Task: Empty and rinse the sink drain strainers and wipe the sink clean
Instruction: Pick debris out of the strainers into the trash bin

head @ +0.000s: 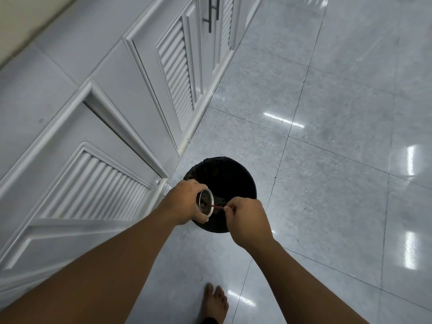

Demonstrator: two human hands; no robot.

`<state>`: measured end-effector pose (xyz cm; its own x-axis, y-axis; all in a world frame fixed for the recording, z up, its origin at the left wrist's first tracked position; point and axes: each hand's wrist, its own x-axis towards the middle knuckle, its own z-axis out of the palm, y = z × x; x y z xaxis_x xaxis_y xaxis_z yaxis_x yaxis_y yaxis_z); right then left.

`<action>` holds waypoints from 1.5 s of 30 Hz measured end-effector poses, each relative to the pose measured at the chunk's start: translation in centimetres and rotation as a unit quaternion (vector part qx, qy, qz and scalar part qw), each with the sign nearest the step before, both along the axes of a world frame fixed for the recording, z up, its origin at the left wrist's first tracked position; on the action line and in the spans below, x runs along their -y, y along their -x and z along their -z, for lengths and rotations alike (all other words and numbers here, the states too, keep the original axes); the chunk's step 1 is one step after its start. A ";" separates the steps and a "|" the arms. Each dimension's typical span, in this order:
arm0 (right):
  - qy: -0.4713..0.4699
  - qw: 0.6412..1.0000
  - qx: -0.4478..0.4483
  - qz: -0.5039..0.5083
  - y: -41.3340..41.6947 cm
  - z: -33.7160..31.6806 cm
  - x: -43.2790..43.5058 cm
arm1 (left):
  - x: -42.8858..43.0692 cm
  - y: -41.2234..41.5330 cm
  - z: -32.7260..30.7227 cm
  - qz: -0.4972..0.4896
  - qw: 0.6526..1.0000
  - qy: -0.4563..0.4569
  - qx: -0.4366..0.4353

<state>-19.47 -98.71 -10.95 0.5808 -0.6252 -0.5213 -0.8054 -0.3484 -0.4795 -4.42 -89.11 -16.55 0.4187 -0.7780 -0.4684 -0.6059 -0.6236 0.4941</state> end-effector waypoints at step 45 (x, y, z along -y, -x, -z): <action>0.065 0.993 0.045 0.090 0.9 -2.0 1.9 | 0.6 0.3 -2.7 -0.100 0.994 -0.025 0.019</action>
